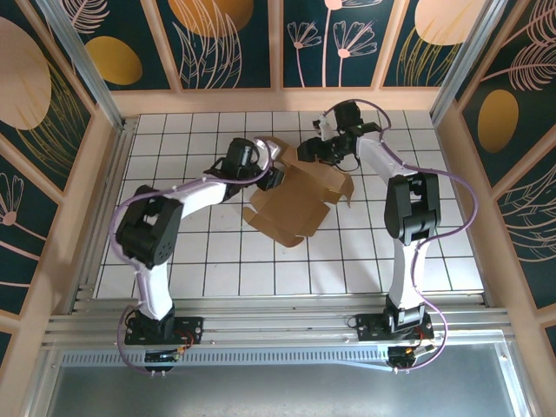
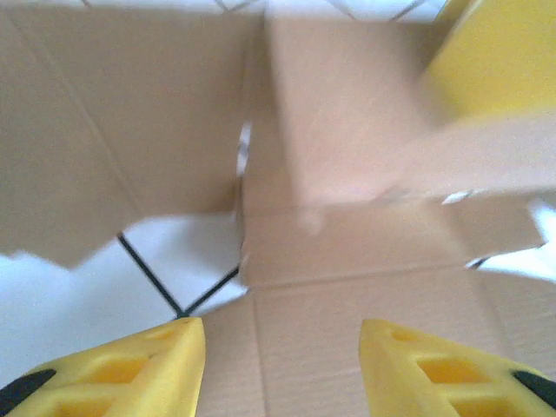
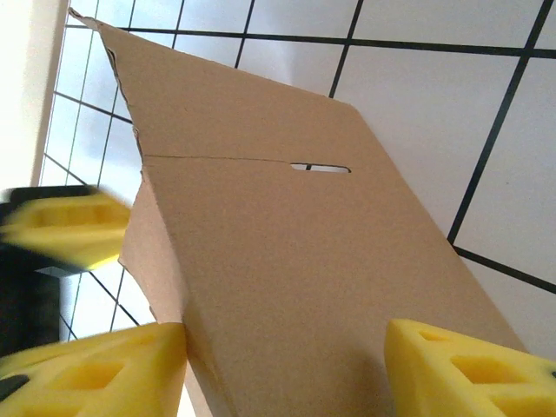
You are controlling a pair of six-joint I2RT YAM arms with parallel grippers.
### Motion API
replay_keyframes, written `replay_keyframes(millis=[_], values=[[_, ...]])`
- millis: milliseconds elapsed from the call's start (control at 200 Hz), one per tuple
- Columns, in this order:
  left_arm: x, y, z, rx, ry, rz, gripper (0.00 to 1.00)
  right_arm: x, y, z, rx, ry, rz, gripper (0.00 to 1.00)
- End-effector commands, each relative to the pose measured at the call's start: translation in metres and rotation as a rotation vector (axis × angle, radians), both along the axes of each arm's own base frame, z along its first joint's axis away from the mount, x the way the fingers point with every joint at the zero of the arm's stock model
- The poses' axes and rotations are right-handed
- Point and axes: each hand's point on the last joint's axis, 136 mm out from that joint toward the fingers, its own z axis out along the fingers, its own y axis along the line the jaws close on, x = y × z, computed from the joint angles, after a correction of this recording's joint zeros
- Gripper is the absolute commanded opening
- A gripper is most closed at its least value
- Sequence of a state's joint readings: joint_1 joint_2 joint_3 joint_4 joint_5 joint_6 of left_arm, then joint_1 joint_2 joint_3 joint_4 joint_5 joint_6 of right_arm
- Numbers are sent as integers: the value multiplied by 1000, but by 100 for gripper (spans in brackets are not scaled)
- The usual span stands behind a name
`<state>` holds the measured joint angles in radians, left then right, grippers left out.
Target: Fold the paper box
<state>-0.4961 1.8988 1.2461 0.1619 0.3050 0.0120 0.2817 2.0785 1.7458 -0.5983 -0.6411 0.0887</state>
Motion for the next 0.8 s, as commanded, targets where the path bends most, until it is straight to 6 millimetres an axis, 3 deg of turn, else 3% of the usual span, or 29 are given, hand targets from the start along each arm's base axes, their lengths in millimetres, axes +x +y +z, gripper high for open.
replay_keyframes(millis=[0,125,280,611,796], values=[[2,21,60,-114,-63,42,51,5,-12,-12,-37,23,-39,62],[17,51,77,-83,-36,156,52,7,-15,-13,-27,29,-41,62],[45,63,62,64,-7,159,51,11,-14,-15,-20,45,-38,62],[87,44,20,132,72,-89,52,10,-13,-18,-18,53,-30,62],[91,39,0,153,89,-166,52,10,-14,-19,-25,52,-30,62]])
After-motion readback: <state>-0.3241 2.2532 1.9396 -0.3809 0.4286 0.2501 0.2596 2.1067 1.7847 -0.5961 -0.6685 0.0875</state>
